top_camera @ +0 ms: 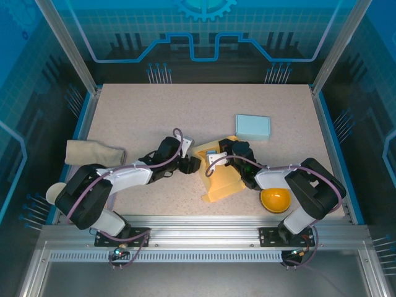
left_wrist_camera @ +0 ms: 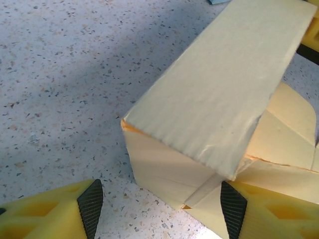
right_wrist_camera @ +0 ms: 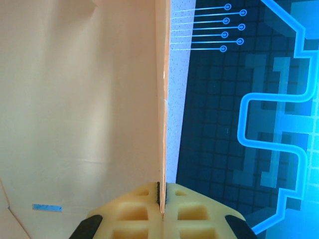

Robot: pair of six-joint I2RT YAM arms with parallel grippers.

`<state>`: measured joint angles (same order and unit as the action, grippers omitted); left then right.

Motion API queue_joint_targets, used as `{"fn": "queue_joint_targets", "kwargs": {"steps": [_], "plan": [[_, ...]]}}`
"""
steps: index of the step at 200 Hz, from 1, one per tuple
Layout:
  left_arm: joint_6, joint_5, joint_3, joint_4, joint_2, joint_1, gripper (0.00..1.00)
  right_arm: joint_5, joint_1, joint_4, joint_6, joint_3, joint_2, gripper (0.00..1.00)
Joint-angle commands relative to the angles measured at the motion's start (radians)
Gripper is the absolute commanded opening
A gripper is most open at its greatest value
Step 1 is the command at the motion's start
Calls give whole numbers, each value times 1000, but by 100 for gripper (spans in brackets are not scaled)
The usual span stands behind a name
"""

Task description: Fold the paper box

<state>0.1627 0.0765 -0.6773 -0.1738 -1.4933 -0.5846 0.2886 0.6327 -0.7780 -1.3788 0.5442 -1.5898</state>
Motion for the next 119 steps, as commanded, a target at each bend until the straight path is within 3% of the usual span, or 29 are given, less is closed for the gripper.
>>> {"fn": "queue_joint_targets", "kwargs": {"steps": [1, 63, 119], "plan": [[-61, 98, -1, 20, -8, -10, 70, -35, -3, 48, 33, 13, 7, 0], [-1, 83, 104, -51, 51, -10, 82, -49, -26, 60, 67, 21, 13, 0], [2, -10, 51, -59, -5, -8, 79, -49, -24, 81, 69, 14, 27, 0]]}}
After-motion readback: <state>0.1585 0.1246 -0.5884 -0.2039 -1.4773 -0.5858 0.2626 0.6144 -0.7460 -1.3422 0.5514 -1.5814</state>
